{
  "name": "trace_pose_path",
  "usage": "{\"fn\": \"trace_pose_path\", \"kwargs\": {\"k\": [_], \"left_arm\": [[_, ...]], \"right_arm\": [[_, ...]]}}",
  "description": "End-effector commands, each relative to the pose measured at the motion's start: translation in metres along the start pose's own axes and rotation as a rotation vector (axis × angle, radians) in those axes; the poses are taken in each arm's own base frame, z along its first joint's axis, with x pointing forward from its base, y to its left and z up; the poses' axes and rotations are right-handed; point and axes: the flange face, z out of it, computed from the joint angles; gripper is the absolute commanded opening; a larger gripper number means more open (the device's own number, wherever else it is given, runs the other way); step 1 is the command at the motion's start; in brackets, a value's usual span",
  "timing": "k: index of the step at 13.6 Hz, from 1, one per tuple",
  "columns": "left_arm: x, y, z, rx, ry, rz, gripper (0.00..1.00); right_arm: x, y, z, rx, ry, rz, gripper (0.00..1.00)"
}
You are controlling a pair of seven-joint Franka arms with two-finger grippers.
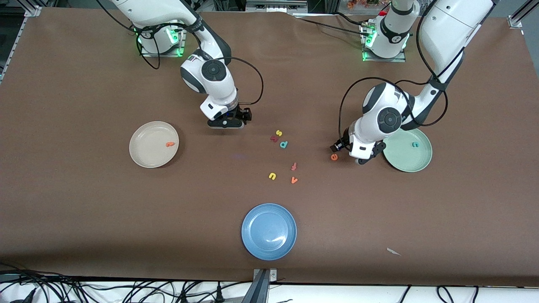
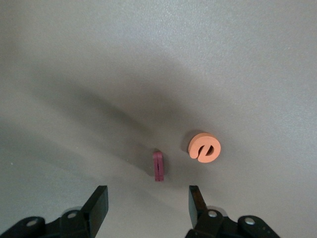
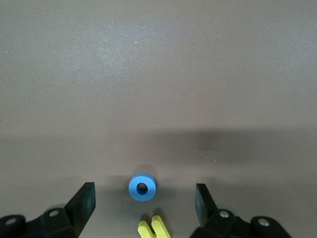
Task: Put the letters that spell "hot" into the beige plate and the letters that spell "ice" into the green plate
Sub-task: 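Reach the pink letter and blue o with the left and right grippers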
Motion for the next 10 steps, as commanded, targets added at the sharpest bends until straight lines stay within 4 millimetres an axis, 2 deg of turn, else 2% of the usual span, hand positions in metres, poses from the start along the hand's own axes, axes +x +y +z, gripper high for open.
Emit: {"fn": "trace_pose_path", "kwargs": {"k": [1,3,7,10], "left_arm": [[0.002,-0.004,0.005,0.008,0.022,0.014,0.67],[0.004,-0.003,0.005,0.005,0.022,0.012,0.6],[0.006,0.0,0.006,-0.012,0.044,0.026,0.6],[0.008,0.0,0.015,-0.011,0.044,0.026,0.59]], "right_arm": [[0.002,-0.006,0.002,0.002,0.014,0.002,0.87],[0.002,-0.007,0.006,0.001,0.011,-0.002,0.87],[-0.003,-0.009,0.018,0.0,0.004,-0.021,0.81],[-0.003,-0.009,0.02,0.004,0.009,-0.025,0.75]]}}
